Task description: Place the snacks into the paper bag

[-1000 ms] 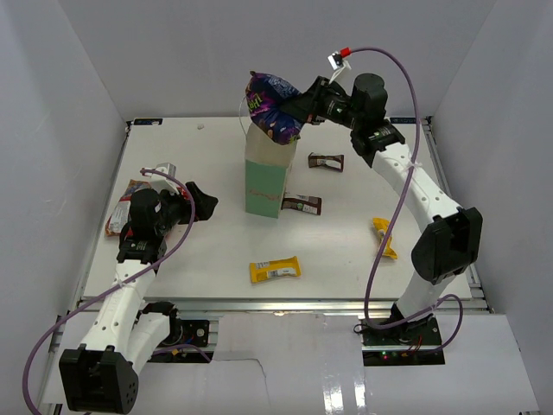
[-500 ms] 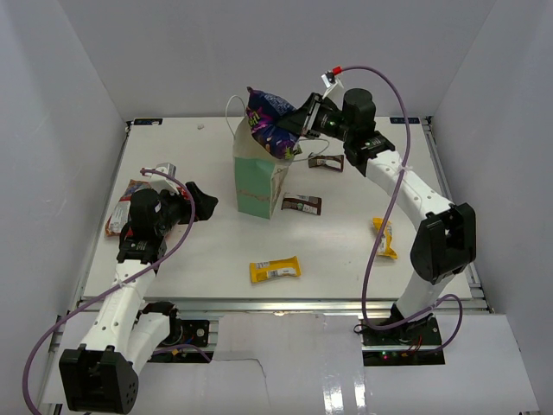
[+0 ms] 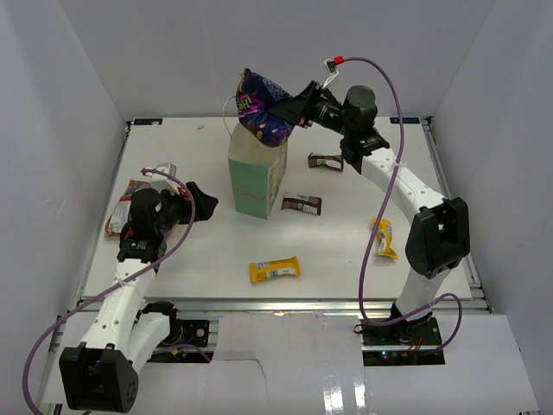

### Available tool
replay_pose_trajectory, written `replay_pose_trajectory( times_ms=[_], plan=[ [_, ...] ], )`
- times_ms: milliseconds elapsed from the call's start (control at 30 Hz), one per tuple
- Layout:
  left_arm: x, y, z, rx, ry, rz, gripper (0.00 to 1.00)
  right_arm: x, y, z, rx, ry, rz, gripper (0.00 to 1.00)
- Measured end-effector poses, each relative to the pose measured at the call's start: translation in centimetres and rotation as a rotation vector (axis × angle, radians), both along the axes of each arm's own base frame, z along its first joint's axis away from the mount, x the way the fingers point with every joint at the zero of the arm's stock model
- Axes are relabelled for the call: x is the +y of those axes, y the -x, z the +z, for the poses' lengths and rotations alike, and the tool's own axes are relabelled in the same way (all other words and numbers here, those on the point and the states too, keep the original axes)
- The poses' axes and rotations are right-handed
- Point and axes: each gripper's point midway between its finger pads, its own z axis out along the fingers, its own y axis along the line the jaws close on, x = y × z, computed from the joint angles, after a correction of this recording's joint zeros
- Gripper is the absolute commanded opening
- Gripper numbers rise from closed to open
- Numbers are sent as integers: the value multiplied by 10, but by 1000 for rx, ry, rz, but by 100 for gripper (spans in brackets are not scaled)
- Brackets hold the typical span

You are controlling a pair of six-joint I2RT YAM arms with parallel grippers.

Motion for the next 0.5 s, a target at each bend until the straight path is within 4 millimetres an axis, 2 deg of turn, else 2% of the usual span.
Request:
replay_pose_trajectory(
  times_ms=[100,333,500],
  plan=[
    [0,0,-1,4,-1,0,98,7,-6,-1,-6,-50,30,8],
    [0,-1,-3,10,-3,0,98,23,-18,-24,38,-101,73,8],
    [0,-2,-6,19,-3,0,98,24,-17,-28,33,-125,84,19]
  ],
)
